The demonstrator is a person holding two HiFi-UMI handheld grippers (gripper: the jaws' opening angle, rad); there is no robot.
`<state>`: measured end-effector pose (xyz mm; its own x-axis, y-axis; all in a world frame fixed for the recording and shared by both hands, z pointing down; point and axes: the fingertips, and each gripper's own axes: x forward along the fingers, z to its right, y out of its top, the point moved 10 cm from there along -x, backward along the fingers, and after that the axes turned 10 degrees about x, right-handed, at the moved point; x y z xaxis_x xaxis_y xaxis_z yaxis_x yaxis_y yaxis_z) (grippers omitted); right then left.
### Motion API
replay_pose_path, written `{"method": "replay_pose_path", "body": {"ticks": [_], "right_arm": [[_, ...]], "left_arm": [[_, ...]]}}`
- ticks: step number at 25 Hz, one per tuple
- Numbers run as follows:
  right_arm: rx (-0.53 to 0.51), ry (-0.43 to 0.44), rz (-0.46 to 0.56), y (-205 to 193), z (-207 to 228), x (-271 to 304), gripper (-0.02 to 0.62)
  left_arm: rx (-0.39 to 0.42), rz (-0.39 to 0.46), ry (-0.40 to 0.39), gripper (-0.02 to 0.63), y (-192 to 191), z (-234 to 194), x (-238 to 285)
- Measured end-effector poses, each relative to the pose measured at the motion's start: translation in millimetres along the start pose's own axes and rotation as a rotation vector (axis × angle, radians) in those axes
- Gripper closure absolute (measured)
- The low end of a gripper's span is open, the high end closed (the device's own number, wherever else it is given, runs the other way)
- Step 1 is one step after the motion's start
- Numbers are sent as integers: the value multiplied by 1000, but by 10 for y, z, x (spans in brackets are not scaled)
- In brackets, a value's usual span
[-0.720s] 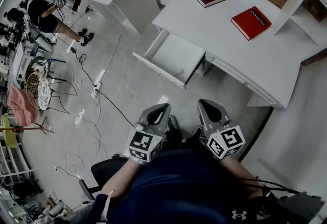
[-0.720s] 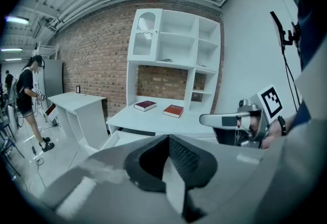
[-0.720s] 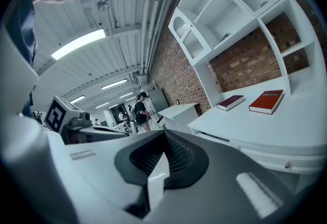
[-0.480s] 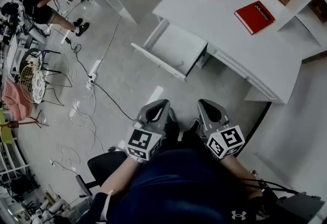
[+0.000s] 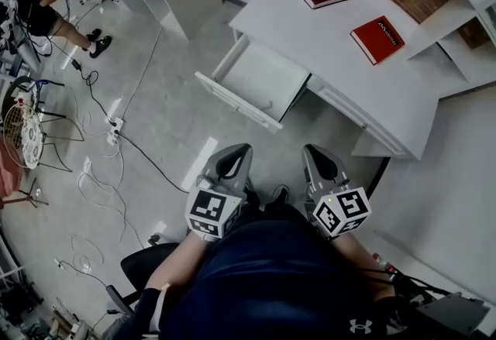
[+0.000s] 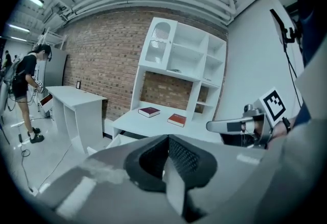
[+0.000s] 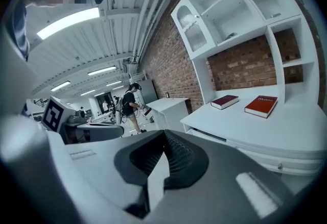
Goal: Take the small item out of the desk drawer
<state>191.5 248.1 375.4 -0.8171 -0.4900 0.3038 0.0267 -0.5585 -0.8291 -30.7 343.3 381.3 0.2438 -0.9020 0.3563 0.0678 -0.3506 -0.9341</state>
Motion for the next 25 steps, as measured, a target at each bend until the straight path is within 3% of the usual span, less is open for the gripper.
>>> {"method": "replay_pose_path", "body": {"ticks": [11,17,25], "right_arm": [[-42,-129,87,70,-335,236,592],[-99,-129,125,233,-426,342,592],[-97,-91,156,416,-228,583,592]], "left_arm": [[-52,141,78,604,104,-785,-228],[-65,191,117,603,222,-989,-271],[-97,176,171,603,390,-1040,-140]]}}
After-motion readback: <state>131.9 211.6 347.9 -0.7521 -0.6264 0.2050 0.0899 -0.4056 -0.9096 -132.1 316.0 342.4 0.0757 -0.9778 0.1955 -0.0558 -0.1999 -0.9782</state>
